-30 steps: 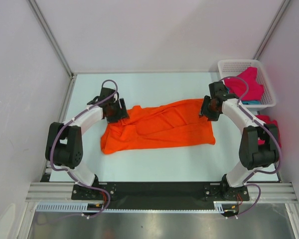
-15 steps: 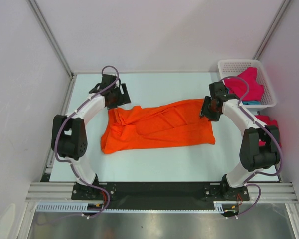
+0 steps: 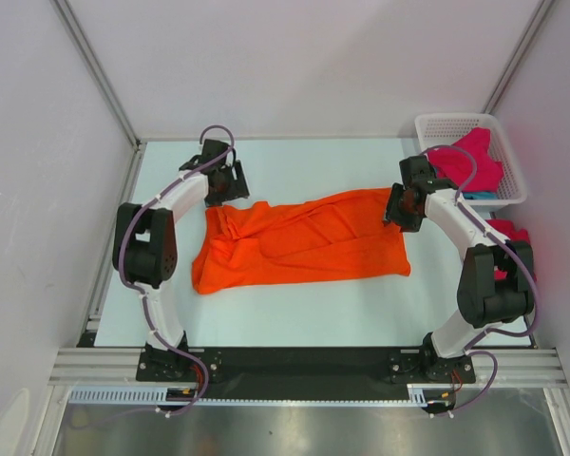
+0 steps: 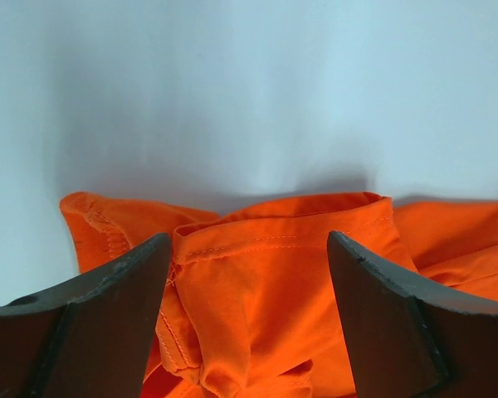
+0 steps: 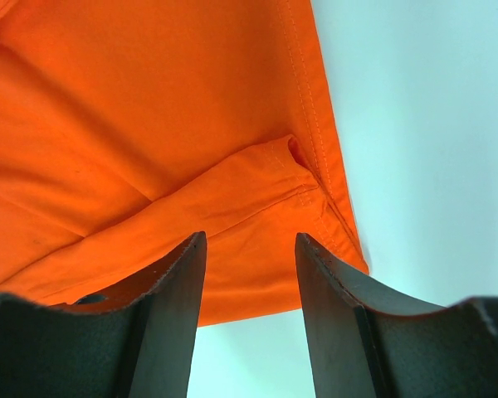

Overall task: Fold and stack the t-shirts
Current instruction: Fold the other side of the tshirt into a rectangle

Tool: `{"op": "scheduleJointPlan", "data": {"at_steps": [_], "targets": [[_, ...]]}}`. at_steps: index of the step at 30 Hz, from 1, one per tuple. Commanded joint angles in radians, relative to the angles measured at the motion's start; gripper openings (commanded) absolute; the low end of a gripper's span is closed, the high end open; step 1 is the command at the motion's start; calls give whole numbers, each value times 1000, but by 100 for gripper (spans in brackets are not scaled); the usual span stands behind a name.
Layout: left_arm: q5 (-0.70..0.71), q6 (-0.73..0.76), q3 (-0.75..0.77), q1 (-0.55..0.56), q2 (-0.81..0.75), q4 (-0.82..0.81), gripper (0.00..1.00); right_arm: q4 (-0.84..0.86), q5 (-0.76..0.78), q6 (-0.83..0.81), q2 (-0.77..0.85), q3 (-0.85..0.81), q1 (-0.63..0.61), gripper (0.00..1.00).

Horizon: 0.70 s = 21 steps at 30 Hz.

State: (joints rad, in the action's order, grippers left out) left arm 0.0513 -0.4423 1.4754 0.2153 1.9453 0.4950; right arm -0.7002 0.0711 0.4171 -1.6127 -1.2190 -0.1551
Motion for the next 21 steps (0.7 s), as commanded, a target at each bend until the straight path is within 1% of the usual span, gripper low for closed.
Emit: {"op": "scheduleJointPlan", "data": {"at_steps": [1,6,12,14,15,17,18,19,21], "targets": [[30,14,33,-7,-2,8,79,-5,12,-8,19,-8,3,52],[30,8,19,-8,4,10,75,-4,15,-9,23,-2,3,52],[1,-7,10,-10,32,8,73,-9,15,-12,34,3,8,52],[-18,-13,10,-11,47,8,71,-10,16,-12,40,3,8,52],[-27,-13,8,-11,50,10,68,-10,16,-12,42,4,9,52],[-42,-24,2,-14,55,8,59,-12,19,-12,48,7,11,52],[-42,-27,-3,-14,52,8,38,-12,21,-15,50,10,12,52],[-42,-33,-6,-14,44,8,26,-13,21,-14,56,12,12,52],[-42,-41,-10,-14,26,8,8,-13,21,-15,59,16,15,52]]}}
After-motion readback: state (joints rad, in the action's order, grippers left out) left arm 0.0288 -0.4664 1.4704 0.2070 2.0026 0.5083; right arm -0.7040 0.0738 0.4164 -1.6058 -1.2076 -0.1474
